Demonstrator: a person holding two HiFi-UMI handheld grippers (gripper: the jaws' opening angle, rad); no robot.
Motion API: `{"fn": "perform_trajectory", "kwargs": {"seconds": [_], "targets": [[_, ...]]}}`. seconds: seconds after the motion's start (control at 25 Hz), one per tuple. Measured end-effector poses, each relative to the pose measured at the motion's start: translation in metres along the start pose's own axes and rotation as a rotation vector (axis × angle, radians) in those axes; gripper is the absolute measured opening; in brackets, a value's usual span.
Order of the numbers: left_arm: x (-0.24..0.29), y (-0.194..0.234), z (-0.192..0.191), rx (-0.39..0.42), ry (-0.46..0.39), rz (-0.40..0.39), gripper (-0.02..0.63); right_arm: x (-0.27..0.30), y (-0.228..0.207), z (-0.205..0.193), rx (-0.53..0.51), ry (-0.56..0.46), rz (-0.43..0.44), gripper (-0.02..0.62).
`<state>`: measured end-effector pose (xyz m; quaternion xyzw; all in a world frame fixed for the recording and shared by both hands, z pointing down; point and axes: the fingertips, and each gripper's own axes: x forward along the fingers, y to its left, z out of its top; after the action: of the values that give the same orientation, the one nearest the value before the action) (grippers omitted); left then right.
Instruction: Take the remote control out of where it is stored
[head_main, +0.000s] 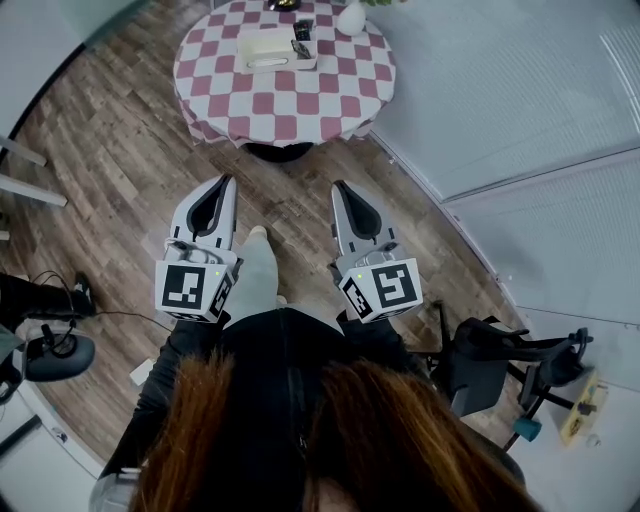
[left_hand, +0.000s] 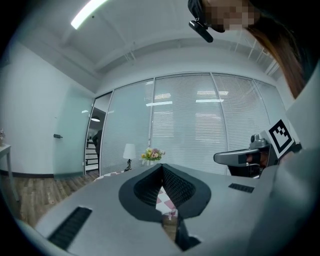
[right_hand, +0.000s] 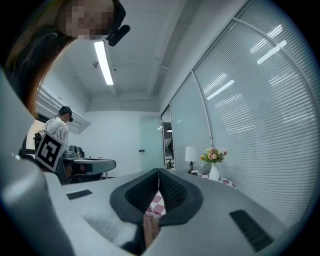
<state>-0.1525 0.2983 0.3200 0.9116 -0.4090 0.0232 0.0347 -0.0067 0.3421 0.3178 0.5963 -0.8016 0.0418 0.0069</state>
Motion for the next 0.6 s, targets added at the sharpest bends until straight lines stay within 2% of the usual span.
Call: {"fn": "perform_trajectory", "kwargs": {"seconds": [0.28, 0.6], "targets": [[0.071, 0.043, -0.002, -0.011, 0.014, -0.048, 0.009, 0.071, -0.030, -0.007, 0.010, 0.035, -0.029, 0.015], [0.147, 0.100, 0.012, -0.007, 0.010, -0.088, 0.009, 0.154, -0.055, 0.008, -0.004, 0.033, -0.047, 0.015]]}}
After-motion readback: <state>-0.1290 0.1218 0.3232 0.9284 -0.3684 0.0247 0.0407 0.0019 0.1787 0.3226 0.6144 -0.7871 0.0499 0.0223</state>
